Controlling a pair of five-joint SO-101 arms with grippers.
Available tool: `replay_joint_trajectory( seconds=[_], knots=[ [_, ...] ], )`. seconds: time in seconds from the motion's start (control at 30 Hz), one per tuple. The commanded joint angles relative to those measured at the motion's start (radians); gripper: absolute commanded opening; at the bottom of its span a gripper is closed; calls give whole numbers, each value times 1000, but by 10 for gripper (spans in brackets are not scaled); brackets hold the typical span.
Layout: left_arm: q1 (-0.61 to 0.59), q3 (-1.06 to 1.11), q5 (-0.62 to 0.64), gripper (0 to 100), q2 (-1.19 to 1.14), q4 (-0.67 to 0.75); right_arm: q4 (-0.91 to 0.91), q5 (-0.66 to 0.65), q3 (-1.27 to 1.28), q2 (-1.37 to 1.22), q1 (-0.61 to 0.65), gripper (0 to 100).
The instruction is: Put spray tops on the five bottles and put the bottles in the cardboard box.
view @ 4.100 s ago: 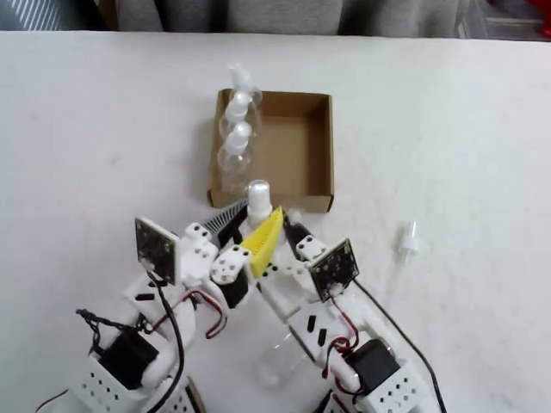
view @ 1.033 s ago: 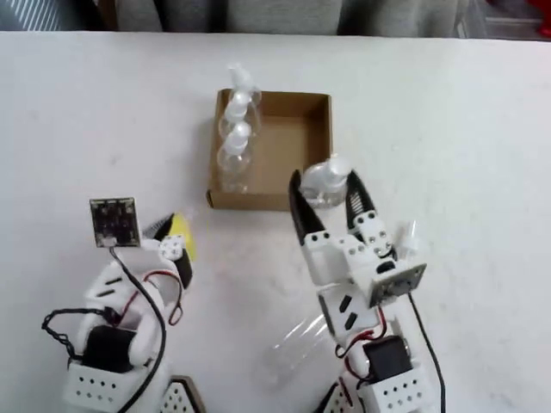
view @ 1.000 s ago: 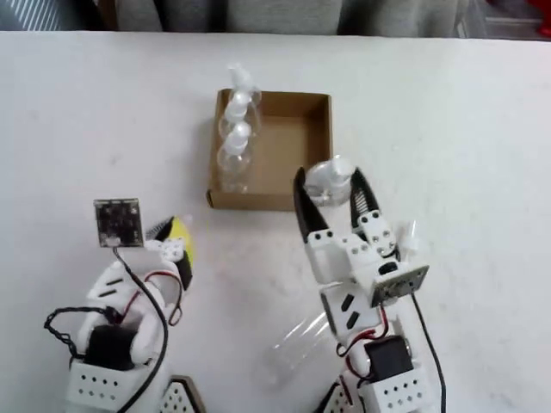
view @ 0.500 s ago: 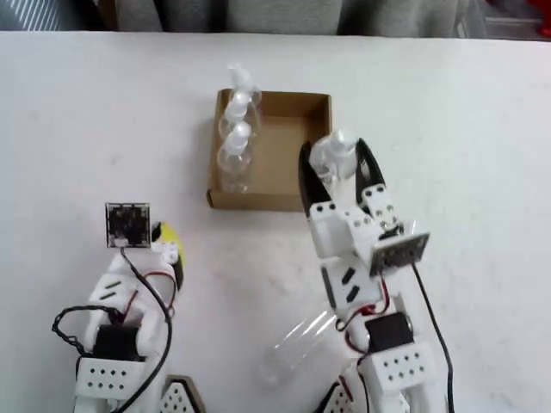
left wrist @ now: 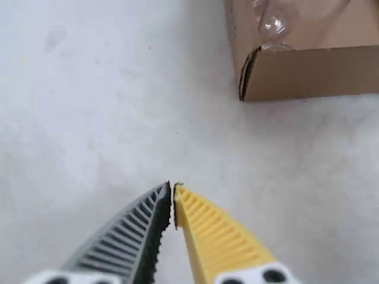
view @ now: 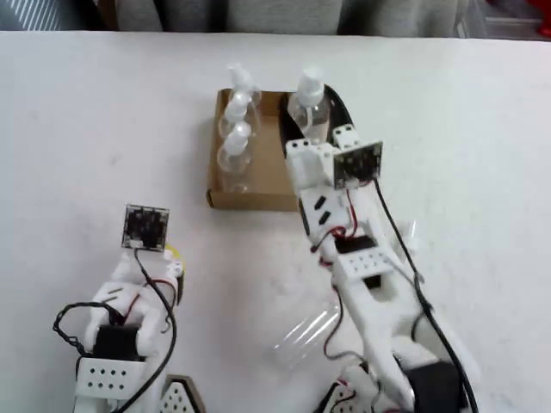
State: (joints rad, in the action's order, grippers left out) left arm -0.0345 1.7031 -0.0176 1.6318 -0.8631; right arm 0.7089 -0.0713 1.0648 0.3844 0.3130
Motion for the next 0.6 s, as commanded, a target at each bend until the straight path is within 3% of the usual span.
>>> replay_joint_trajectory(
  seconds=[0.0, 0.57],
  knots=[
    [-13, -3, -66, 34, 8, -5, 107, -12, -184, -231, -27, 17],
    [-13, -3, -71, 34, 8, 0, 200, -8, -706, -883, -94, 17]
  ],
)
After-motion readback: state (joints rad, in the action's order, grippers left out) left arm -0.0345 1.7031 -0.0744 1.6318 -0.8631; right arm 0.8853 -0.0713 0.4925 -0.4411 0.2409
